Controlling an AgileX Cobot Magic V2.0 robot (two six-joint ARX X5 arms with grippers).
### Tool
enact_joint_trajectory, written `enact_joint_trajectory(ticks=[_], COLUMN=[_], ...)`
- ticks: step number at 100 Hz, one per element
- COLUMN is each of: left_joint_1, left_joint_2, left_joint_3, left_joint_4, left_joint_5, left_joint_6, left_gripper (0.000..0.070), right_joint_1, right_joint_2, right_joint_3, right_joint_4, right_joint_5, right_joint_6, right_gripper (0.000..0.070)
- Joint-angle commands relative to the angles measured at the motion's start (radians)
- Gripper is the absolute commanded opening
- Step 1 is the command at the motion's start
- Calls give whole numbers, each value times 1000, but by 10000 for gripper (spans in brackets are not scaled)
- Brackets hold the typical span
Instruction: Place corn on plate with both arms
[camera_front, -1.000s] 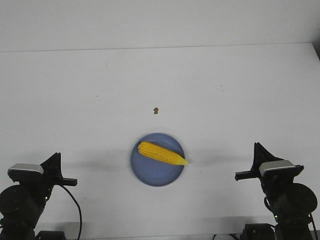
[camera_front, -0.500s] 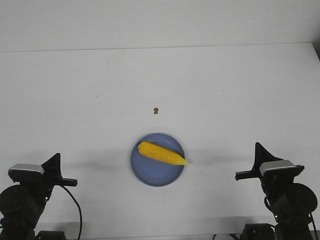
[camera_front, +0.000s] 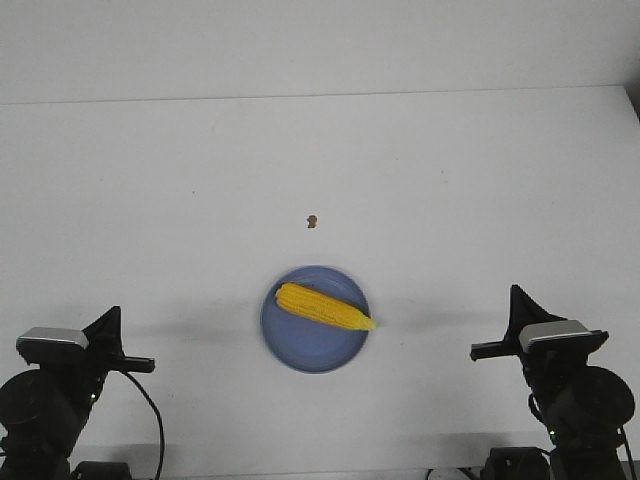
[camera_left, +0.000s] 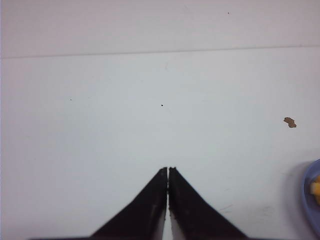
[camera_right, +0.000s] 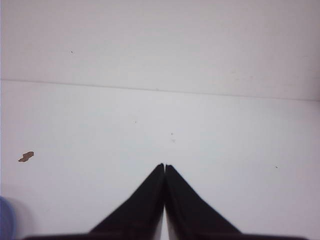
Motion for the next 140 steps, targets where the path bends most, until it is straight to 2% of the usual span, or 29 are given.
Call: enact_joint_trajectory(ticks=[1, 22, 36, 59, 90, 120, 140], left_joint_1=[-1, -1, -1, -1, 0, 1, 14], left_joint_2=[-1, -4, -25, -164, -372, -369, -369], left_joint_3=[9, 9, -8, -192, -434, -565, -584], left_joint_4=[10, 13, 89, 296, 360, 528, 539], left_joint_5=[-3, -3, -3, -3, -30, -29, -29], left_joint_6=[-2, 2, 13, 13, 16, 5, 5], left_gripper=[5, 5, 5, 5, 5, 6, 6], right_joint_1=[1, 1, 1, 1, 1, 1, 1], right_joint_2=[0, 0, 0, 0, 0, 0, 0], right_joint_3=[4, 4, 4, 4, 4, 4, 4], right_joint_4=[9, 9, 10, 9, 9, 10, 10], right_joint_5=[1, 1, 1, 1, 1, 1, 1], right_joint_6=[10, 10, 10, 10, 10, 10, 10], right_gripper=[2, 2, 2, 2, 2, 2, 2])
